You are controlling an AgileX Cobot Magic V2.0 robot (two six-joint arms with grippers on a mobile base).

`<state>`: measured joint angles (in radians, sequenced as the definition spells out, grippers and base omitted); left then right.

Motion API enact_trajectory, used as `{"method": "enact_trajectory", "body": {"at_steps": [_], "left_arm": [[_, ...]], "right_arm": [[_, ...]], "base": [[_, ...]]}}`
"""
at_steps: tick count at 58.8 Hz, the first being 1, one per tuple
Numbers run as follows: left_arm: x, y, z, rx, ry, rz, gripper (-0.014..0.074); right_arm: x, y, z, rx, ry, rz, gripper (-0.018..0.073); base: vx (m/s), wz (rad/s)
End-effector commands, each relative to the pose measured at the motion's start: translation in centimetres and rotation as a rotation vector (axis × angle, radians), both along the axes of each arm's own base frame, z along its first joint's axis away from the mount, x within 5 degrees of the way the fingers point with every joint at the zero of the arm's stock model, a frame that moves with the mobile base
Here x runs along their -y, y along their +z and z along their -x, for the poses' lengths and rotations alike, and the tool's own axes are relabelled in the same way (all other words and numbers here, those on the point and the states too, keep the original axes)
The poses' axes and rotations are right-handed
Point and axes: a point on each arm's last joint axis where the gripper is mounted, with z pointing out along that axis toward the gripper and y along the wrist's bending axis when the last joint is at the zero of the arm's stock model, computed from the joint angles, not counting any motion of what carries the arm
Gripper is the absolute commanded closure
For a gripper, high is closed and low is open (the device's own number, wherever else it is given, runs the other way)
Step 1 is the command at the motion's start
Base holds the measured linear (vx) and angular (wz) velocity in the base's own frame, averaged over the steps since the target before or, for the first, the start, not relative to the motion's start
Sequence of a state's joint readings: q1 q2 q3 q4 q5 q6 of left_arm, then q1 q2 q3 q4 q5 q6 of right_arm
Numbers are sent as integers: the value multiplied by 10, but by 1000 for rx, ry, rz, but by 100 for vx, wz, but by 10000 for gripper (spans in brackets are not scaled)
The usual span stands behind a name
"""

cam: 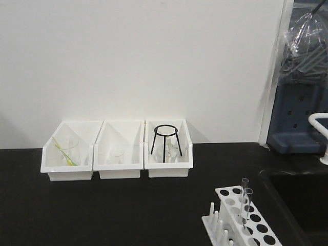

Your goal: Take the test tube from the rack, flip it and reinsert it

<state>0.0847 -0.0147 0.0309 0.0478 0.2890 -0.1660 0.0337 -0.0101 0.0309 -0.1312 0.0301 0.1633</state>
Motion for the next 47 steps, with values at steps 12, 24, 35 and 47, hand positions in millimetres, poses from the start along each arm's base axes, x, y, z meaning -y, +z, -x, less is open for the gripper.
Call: {"method": "enact_trajectory", "body": {"at_steps": [12, 24, 35, 47], "left_arm": [[1, 8, -1, 98, -9, -5, 603], [1, 8, -1, 98, -9, -5, 603], [1, 8, -1, 98, -9, -5, 603], [1, 8, -1, 98, -9, -5, 603]], "right_arm": [[-2, 4, 1, 52, 39, 31, 568], [-2, 4, 1, 52, 39, 31, 568], [-2, 4, 1, 53, 39, 31, 568], [-2, 4, 1, 53, 39, 31, 568]], "base": [[0, 0], [0, 0], [0, 0], [0, 0]]}}
